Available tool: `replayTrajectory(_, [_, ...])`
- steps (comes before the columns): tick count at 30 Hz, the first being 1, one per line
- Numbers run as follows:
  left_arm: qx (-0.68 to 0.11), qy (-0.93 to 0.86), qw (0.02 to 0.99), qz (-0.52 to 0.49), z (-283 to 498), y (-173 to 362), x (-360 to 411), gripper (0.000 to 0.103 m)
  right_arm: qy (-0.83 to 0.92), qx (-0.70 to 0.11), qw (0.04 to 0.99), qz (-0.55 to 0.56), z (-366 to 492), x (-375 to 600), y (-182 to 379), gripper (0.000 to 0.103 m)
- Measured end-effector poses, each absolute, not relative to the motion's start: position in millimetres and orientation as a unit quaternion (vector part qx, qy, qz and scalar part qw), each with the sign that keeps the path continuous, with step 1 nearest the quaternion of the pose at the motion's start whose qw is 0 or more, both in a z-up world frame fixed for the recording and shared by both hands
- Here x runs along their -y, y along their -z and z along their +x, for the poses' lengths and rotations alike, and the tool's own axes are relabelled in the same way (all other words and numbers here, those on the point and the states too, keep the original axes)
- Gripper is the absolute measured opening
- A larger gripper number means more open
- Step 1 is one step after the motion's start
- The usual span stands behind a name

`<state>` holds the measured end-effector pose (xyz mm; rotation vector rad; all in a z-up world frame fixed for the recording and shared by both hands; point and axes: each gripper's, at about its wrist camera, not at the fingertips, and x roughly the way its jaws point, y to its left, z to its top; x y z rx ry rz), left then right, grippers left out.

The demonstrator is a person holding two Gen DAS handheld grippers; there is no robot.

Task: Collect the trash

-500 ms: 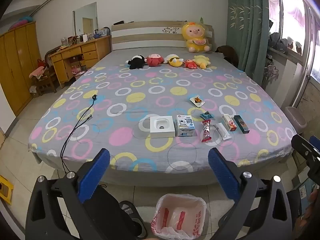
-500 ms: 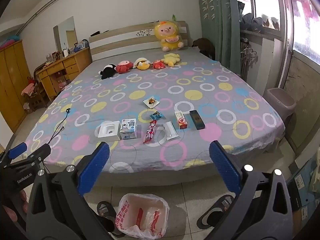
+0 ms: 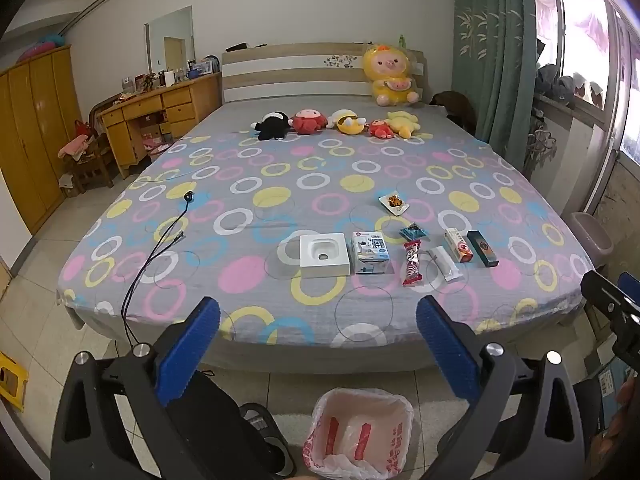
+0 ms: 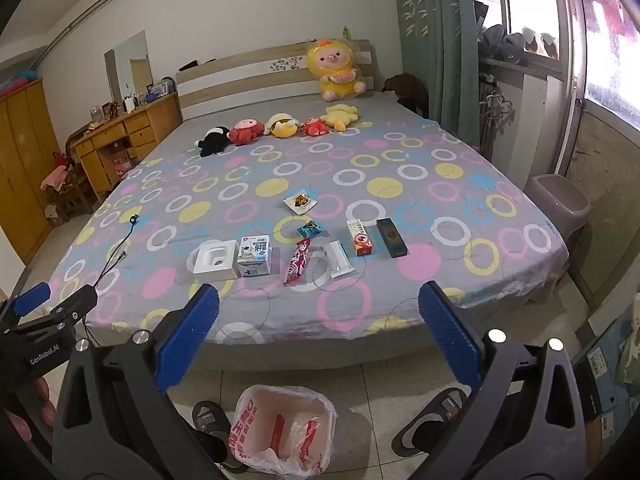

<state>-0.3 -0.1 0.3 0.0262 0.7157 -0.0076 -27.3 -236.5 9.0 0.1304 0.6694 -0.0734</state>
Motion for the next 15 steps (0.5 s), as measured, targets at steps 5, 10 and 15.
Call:
replayTrajectory(5, [-0.348,0.004,0.937,0.013,0.7,0.2,0.3,0.096,0.038,-0.329,0.941,0.064,-25.9,234.9,-11.0,0.098])
replayTrajectory(10, [-0.348,0.003,0.938,0.014,0.6,-5.8,2.1,0.096,0.039,-0.328,0.942,0.065,-24.9,237.3,-9.8,0.098])
replayTrajectory(15, [-0.347,0.004,0.938,0.015,0.2,-5.5,2.3,0.096,0.04,-0.329,0.941,0.064,-24.5,234.0,-15.4,0.098])
